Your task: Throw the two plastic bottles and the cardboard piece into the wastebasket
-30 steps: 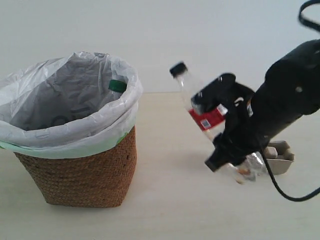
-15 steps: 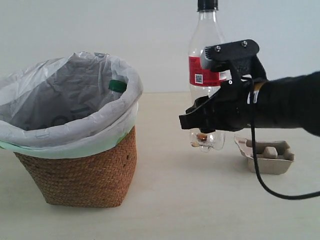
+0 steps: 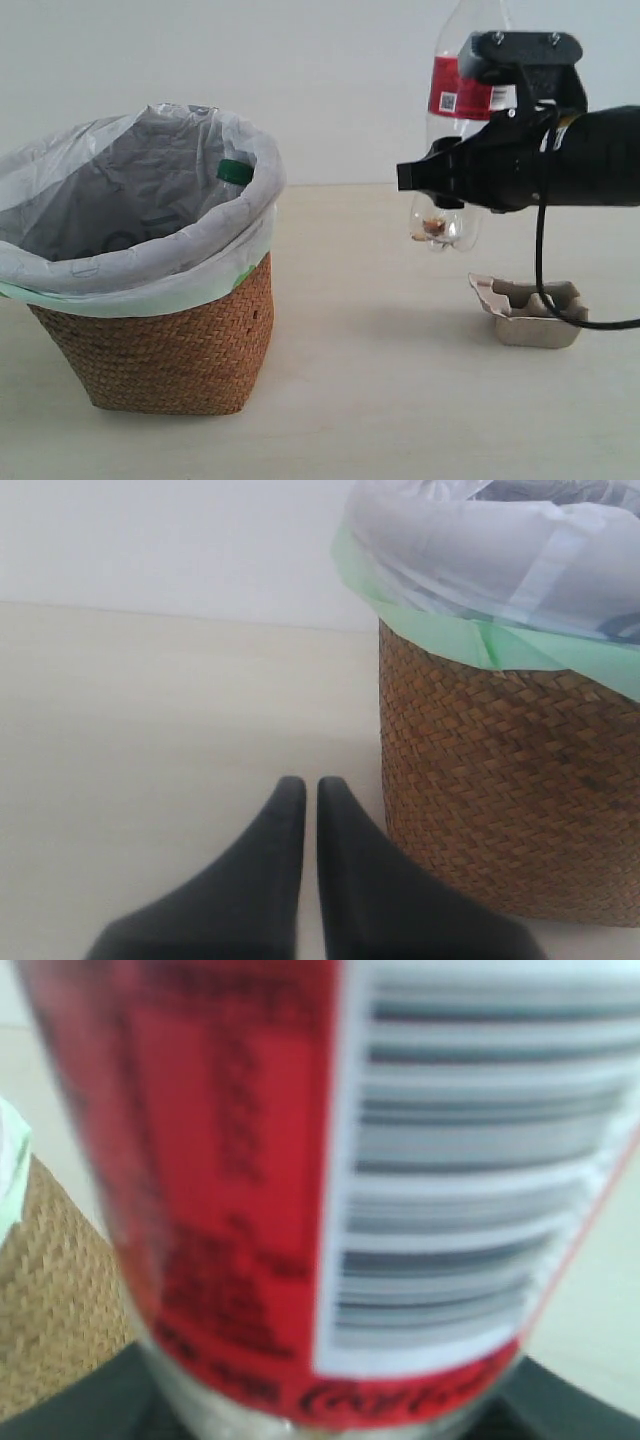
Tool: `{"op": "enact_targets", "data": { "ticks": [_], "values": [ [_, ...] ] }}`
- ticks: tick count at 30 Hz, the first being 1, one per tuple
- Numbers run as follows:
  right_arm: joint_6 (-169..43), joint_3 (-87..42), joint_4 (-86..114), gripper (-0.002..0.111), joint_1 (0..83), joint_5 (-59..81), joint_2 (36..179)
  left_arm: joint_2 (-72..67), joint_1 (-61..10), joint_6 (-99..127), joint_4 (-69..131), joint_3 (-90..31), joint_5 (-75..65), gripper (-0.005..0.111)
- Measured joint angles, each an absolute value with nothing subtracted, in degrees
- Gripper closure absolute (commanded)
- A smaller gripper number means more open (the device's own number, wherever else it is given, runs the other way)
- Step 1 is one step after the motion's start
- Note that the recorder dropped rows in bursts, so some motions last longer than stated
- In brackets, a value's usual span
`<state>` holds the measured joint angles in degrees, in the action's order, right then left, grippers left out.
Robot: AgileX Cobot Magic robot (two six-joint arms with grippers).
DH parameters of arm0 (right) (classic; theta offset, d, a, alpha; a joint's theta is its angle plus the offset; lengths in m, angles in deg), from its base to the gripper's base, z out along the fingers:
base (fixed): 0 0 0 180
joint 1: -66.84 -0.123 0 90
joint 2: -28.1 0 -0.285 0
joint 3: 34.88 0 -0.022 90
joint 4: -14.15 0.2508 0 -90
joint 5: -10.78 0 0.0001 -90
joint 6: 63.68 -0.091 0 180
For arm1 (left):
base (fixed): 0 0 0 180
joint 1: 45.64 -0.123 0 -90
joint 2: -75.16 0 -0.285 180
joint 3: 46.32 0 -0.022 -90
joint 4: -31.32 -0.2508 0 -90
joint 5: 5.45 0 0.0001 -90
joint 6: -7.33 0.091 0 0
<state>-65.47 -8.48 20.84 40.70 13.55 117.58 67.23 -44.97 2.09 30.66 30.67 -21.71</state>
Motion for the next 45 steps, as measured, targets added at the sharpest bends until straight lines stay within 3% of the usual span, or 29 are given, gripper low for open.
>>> {"op": "enact_targets", "data": {
  "ticks": [9,22,30,33,37,38,40,43,45],
  "values": [
    [-63.68,-17.01,17.78,0.108,42.36,24.36,113.19,67.23,-44.97,2.09,30.66,30.67,-21.71,0.103],
    [-79.26,-19.75,-9.16,0.108,61.03,48.88,113.10,67.23,-44.97,2.09,30.66,30.67,-21.71,0.103],
    [-81.87,-19.75,-15.31,0.107,63.35,54.99,113.10,67.23,-44.97,2.09,30.66,30.67,-21.71,0.103],
    [-76.78,-19.75,-5.70,0.092,61.49,51.39,113.34,67.23,-44.97,2.09,30.66,30.67,-21.71,0.103],
    [-63.68,-20.59,17.22,0.041,53.77,43.06,116.52,67.23,-44.97,2.09,30.66,30.67,-21.71,0.103],
    [-59.52,-21.71,25.52,0.032,50.98,41.01,117.93,67.23,-44.97,2.09,30.66,30.67,-21.71,0.103],
    [-52.51,-25.27,43.16,0.037,45.98,38.62,120.41,67.23,-44.97,2.09,30.66,30.67,-21.71,0.103],
    [-44.94,-35.40,62.44,0.059,40.18,38.63,123.15,67.23,-44.97,2.09,30.66,30.67,-21.71,0.103],
    [-42.13,-42.61,67.06,0.067,38.41,39.37,123.39,67.23,-44.97,2.09,30.66,30.67,-21.71,0.103]
  ]
}}
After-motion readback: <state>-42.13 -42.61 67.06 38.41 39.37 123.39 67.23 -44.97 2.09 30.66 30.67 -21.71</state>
